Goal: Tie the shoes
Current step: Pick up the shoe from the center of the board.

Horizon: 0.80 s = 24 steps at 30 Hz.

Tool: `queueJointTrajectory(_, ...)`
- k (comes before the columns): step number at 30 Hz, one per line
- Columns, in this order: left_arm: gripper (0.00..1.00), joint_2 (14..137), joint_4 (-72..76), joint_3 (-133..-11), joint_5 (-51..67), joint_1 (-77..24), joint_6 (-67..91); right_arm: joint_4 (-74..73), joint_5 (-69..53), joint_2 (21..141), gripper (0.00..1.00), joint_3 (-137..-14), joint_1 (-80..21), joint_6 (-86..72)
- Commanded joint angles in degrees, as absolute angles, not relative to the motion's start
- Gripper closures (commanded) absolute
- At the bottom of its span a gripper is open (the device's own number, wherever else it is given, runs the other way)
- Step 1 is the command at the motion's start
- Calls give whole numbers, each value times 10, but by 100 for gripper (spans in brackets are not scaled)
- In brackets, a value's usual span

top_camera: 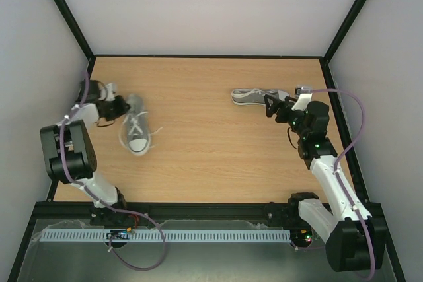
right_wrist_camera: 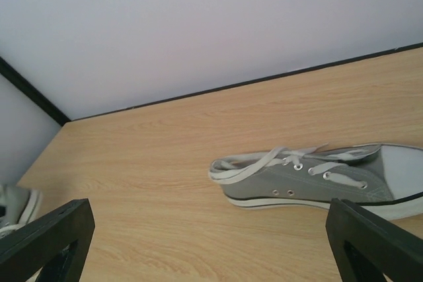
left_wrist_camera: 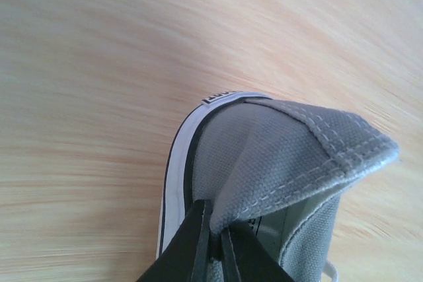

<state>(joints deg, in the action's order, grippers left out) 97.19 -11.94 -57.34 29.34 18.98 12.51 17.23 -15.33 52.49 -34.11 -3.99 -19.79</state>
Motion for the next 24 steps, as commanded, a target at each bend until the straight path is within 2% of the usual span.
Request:
queueJointTrajectory(1,98,899,-180,-597,406,60,189,130,-196,522,4,-363,-54,-207)
queueJointTrajectory(6,97,858,-184,-622,387,-90,236,98,-217,532,4,-388,-67,-214)
queueJointTrajectory(11,98,855,-174,-620,361,-184,285,41,-218,550,4,-424,-70,-209)
queueJointTrajectory(18,98,826,-196,-637,352,-207,287,-39,-207,572,7,-467,-89,-183)
queueJointTrajectory(24,98,817,-201,-639,354,-201,313,15,-239,599,7,-416,-178,-154)
